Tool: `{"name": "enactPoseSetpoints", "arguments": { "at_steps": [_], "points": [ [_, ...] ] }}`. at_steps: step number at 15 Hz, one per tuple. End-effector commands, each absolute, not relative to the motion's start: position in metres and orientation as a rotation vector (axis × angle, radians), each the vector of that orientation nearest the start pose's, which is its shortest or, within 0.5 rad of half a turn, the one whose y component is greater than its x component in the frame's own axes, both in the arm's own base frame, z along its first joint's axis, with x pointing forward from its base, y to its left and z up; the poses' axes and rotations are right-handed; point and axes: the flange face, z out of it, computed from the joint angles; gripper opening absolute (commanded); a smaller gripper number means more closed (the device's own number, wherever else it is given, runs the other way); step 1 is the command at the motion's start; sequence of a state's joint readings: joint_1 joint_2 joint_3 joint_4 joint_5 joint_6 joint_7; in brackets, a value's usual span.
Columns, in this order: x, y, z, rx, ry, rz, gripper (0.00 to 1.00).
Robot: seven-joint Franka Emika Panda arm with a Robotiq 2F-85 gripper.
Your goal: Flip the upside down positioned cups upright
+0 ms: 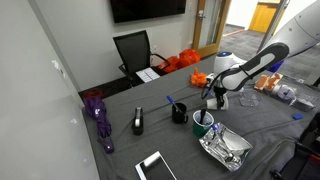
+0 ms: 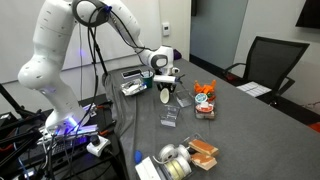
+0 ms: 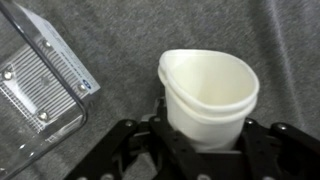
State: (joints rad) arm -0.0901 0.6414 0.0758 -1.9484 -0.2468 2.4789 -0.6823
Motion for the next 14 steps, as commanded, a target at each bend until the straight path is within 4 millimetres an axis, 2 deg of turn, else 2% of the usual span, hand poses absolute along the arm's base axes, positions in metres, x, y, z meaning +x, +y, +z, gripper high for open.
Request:
{"name": "enactPoseSetpoints", "arguments": {
  "at_steps": [1, 9, 12, 14],
  "points": [
    [0.599, 0.003, 0.153, -2.944, -1.250, 0.401, 0.27],
    [0.616, 0.037, 0.193, -2.928, -0.974, 0.932, 0.27],
    [0.622, 0.043, 0.197, -2.909, -0.893, 1.094, 0.27],
    [0.625, 0.043, 0.191, -2.890, -0.841, 1.200, 0.27]
  ]
}}
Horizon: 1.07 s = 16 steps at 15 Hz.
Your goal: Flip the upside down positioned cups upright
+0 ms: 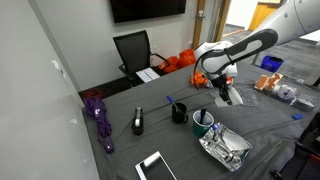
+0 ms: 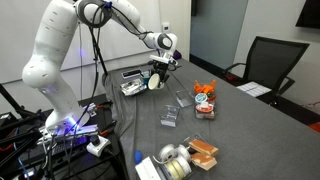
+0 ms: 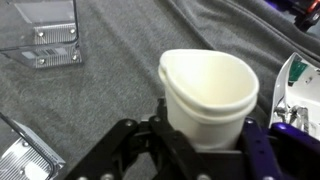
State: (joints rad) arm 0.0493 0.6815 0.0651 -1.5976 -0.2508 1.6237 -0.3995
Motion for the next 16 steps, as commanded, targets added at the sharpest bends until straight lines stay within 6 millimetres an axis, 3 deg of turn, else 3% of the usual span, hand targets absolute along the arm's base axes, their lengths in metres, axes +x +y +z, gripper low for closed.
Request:
{"name": "enactPoseSetpoints", "arguments": {
  "at_steps": [1, 16],
  "points": [
    [0.626, 0.043, 0.185, -2.877, -0.809, 1.260, 0.27],
    [0.622, 0.038, 0.095, -2.739, -0.576, 1.697, 0.27]
  ]
}}
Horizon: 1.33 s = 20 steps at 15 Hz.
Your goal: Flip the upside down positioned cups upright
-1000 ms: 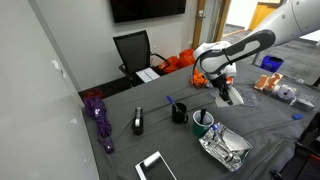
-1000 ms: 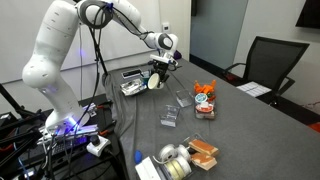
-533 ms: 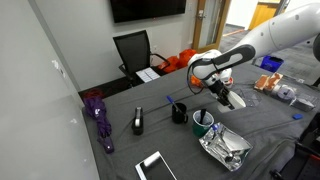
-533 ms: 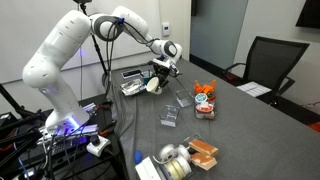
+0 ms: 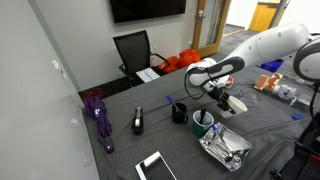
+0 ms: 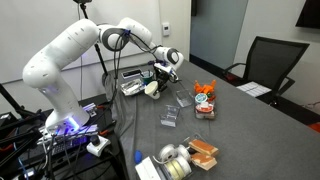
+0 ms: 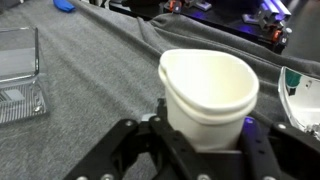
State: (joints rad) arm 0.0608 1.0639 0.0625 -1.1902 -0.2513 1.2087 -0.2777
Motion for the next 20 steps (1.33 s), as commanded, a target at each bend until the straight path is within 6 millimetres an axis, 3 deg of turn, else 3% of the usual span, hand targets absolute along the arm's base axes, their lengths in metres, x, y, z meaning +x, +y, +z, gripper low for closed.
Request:
{"name": "enactPoseSetpoints", "arguments": {
  "at_steps": [1, 5, 13, 14, 15, 17, 20],
  "points": [
    [0.621, 0.039, 0.089, -2.739, -0.561, 1.715, 0.27],
    [0.618, 0.040, 0.073, -2.719, -0.517, 1.778, 0.27],
    [0.625, 0.042, 0.078, -2.681, -0.463, 1.821, 0.27],
    [0.627, 0.041, 0.078, -2.685, -0.458, 1.816, 0.47],
    [0.629, 0.041, 0.079, -2.690, -0.448, 1.808, 0.77],
    [0.633, 0.040, 0.080, -2.697, -0.437, 1.792, 0.79],
    [0.638, 0.040, 0.081, -2.709, -0.433, 1.759, 0.99]
  ]
}}
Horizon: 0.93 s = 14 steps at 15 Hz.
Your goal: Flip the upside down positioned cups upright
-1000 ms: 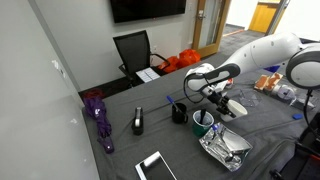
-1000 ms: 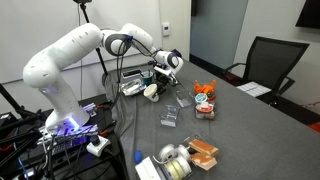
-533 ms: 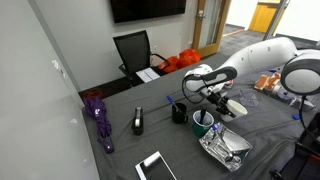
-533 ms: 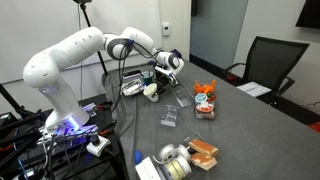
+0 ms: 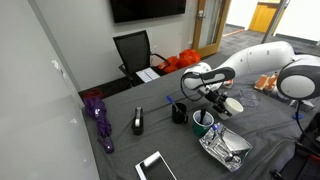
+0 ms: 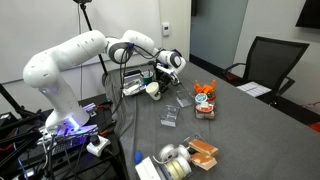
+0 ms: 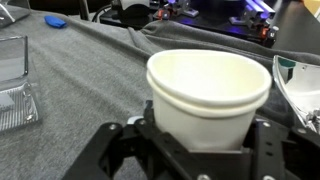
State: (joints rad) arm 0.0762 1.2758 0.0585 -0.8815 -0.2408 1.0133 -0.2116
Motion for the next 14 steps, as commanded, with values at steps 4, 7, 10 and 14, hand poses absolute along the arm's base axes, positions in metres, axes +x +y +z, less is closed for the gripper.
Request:
{"name": "enactPoseSetpoints", "arguments": {
  "at_steps": [4, 7, 10, 14],
  "points": [
    [0.643, 0.039, 0.083, -2.725, -0.427, 1.724, 1.00],
    [0.647, 0.038, 0.087, -2.739, -0.426, 1.692, 1.00],
    [0.654, 0.039, 0.093, -2.773, -0.440, 1.624, 1.00],
    [0.669, 0.043, 0.103, -2.870, -0.480, 1.493, 1.00]
  ]
}}
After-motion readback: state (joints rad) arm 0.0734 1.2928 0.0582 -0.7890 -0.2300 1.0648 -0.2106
